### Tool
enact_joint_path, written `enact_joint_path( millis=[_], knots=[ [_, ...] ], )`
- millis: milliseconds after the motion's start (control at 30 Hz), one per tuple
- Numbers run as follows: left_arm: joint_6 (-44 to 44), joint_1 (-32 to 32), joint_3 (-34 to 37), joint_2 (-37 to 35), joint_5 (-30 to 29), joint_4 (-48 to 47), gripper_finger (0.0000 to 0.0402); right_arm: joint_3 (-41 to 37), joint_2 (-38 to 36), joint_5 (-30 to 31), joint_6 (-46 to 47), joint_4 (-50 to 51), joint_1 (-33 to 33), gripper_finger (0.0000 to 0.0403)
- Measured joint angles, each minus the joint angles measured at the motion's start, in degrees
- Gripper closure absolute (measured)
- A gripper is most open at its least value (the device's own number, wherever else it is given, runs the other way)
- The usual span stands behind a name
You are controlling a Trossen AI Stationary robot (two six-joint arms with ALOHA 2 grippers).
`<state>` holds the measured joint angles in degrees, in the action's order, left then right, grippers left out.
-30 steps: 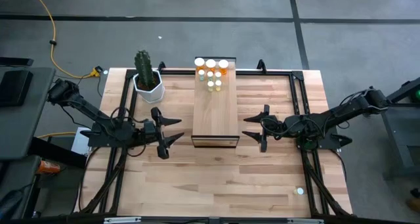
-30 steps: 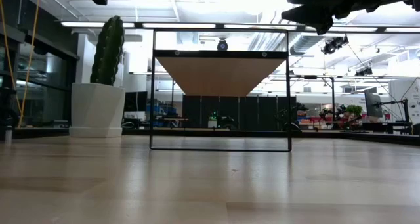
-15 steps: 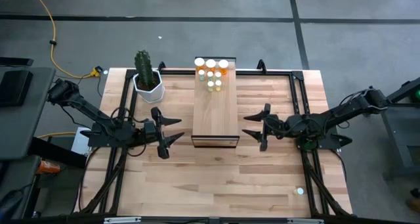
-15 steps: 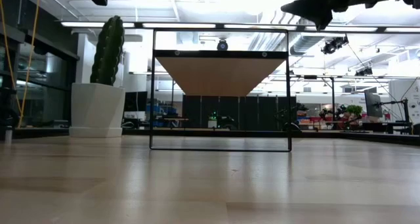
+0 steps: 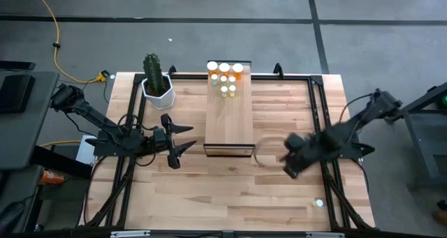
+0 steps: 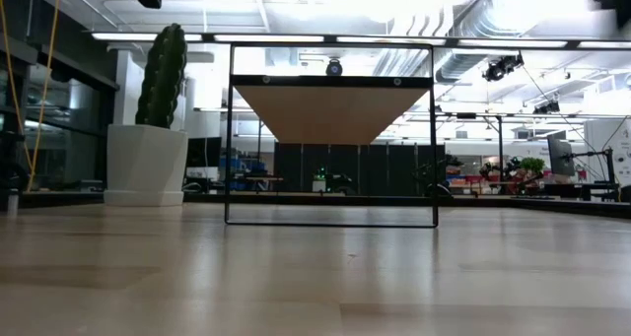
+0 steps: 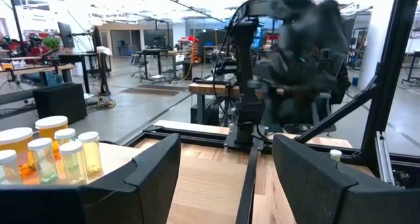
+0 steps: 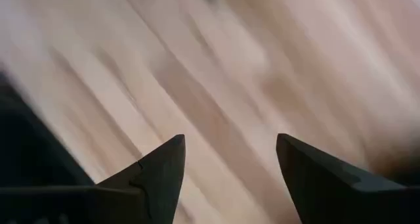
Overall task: Pick and place medicine bottles onto shelf by color
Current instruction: Put the yellow pill bottle on the shelf aligned with the other yellow pill bottles
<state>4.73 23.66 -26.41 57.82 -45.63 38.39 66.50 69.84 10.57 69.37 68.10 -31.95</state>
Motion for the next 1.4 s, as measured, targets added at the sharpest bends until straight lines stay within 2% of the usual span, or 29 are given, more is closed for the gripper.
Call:
enact_joint_path(
  millis=[67, 233, 333, 500, 633, 767, 900, 1067, 1400],
  knots=[
    [0.0, 0.0, 0.0, 0.0, 0.0, 0.0, 0.0172, 1.2, 4.2, -4.6, 8.3, 5.7, -5.1, 0.0171],
    [0.0, 0.0, 0.0, 0.0, 0.0, 0.0, 0.0172, 0.9, 12.2, -19.4, 22.0, 4.7, -14.6, 0.0171],
    [0.0, 0.0, 0.0, 0.0, 0.0, 0.0, 0.0172, 0.9, 15.9, -22.1, 27.1, 3.8, -18.2, 0.0171],
    [0.4, 0.0, 0.0, 0.0, 0.0, 0.1, 0.0172, 0.7, 20.6, -24.3, 32.4, 4.2, -20.4, 0.0171],
    [2.7, 0.0, 0.0, 0.0, 0.0, 0.3, 0.0172, -3.5, 22.5, -30.5, 33.2, -1.7, -20.9, 0.0171],
    [3.9, 0.0, 0.0, 0.0, 0.0, 0.4, 0.0172, -8.1, 22.3, -32.0, 34.8, -6.1, -20.9, 0.0171],
    [5.1, 0.0, 0.0, 0.0, 0.0, 0.6, 0.0172, -11.7, 22.1, -38.7, 35.3, -9.7, -21.0, 0.0171],
    [5.4, 0.0, 0.0, 0.0, 0.0, 0.6, 0.0172, -14.1, 22.0, -40.4, 35.7, -13.1, -21.4, 0.0171],
    [5.4, 0.0, 0.0, 0.0, 0.0, 0.5, 0.0172, -14.1, 22.0, -38.5, 35.2, -15.6, -21.4, 0.0171]
  ],
)
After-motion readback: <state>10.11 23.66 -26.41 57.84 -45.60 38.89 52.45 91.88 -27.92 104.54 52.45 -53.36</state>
